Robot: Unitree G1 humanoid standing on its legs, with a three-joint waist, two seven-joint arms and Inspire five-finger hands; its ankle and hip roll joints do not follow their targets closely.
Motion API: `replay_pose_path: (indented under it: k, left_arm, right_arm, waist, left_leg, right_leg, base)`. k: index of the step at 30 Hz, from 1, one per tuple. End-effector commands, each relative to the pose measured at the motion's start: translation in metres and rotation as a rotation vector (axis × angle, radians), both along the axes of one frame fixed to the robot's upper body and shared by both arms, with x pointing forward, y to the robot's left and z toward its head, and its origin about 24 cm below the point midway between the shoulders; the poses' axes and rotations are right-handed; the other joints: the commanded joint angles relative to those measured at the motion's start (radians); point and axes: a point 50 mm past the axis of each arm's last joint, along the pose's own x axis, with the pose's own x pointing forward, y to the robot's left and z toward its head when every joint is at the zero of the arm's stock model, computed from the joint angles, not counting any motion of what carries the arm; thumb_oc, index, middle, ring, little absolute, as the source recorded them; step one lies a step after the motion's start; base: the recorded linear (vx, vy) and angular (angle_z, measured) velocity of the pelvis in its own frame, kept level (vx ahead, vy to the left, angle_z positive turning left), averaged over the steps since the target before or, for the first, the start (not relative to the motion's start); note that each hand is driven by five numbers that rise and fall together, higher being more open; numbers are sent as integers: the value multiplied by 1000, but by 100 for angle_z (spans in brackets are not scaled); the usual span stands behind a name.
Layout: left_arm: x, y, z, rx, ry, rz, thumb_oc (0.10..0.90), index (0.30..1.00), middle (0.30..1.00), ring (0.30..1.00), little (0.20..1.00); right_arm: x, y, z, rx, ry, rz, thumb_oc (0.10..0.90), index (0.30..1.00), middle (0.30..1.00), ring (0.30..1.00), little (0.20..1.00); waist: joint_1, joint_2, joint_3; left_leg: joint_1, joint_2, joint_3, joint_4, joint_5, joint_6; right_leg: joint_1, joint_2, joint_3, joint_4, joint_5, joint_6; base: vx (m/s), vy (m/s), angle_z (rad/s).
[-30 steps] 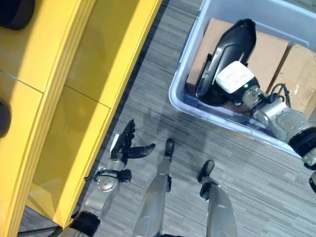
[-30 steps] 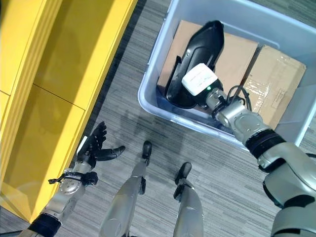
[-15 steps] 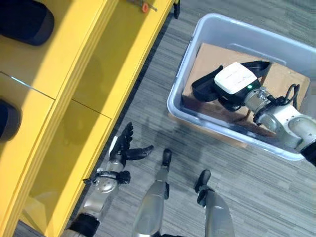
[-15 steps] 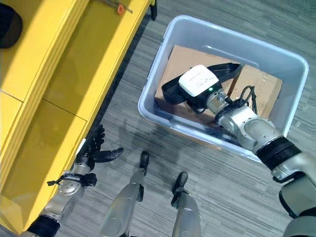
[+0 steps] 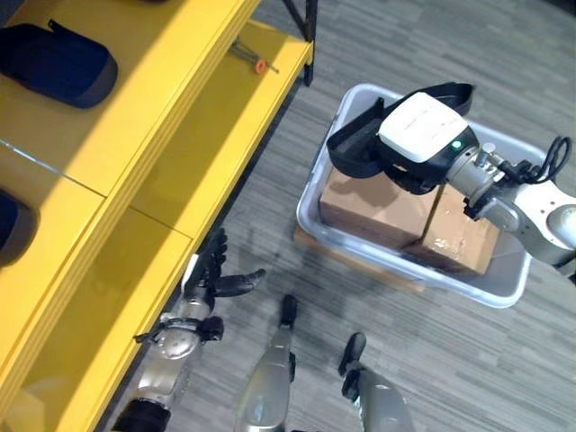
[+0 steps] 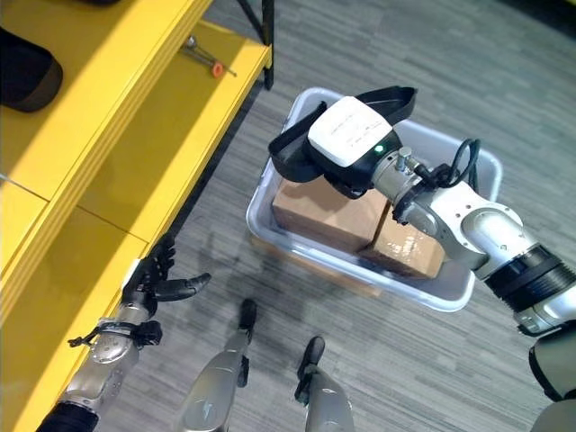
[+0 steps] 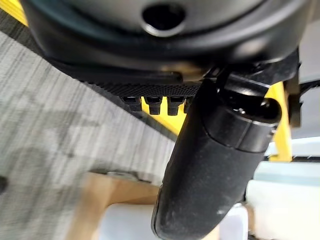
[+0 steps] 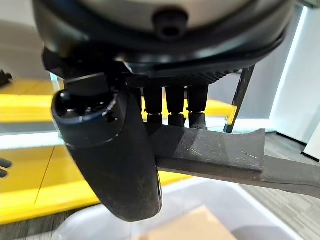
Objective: Move parts from the plastic box to the shelf.
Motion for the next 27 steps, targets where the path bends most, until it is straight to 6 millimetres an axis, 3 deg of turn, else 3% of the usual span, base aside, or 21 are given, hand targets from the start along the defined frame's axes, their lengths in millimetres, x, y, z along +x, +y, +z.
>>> replay_pose_path:
  k: [1, 5, 10, 14, 20, 27]
  left_arm:
    - [4, -8, 39, 134, -198, -109, 900, 1000, 1000, 1000, 1000]
    - [9, -12, 69, 285, -351, -112, 900, 1000, 1000, 1000, 1000]
    - [15, -30, 125, 701, -685, -100, 900, 1000, 1000, 1000, 1000]
    - [17, -43, 141, 882, -825, -97, 900, 1000, 1000, 1000, 1000]
    - [18, -58, 150, 1058, -949, -49, 900, 1000, 1000, 1000, 1000]
    - [18, -78, 163, 1163, -1081, -65, 900, 1000, 1000, 1000, 1000]
  right_arm:
    - [-9, 5, 34, 146, -127, 72, 400, 300, 300, 300, 300]
    - [-16, 4, 23, 273, -91, 112, 400, 300, 300, 300, 300]
    - [-27, 12, 8, 426, -29, 217, 400, 300, 300, 300, 300]
    - [-34, 17, 7, 513, -7, 288, 400, 300, 300, 300, 300]
    - [-39, 29, 7, 606, 15, 366, 400, 300, 300, 300, 300]
    - [-38, 38, 7, 652, 34, 399, 400, 300, 300, 300, 300]
  waist:
    - [-3, -50, -181]
    - [-16, -63, -233]
    - [-49, -74, -304]
    - [-72, -82, -343]
    - [-99, -89, -385]
    - [-114, -95, -403]
  left_leg:
    - [89, 85, 33, -26, -39, -78]
    - [122, 90, 40, -26, -49, -80]
    - [155, 98, 53, -26, -65, -87]
    - [175, 102, 64, -26, -77, -87]
    - [217, 111, 90, -26, -98, -78]
    - [234, 117, 102, -26, -107, -77]
  right_leg:
    - [105, -63, 8, -125, 111, 73]
    - [136, -61, 13, -127, 110, 76]
    - [168, -61, 14, -122, 104, 82]
    - [177, -61, 24, -126, 109, 86]
    - [186, -55, 56, -121, 107, 87]
    - [190, -50, 74, -122, 104, 85]
  base:
    - [49, -6, 4]
    - [46, 3, 4]
    - [34, 13, -3]
    - [25, 23, -6]
    - [20, 10, -10]
    - [5, -1, -8]
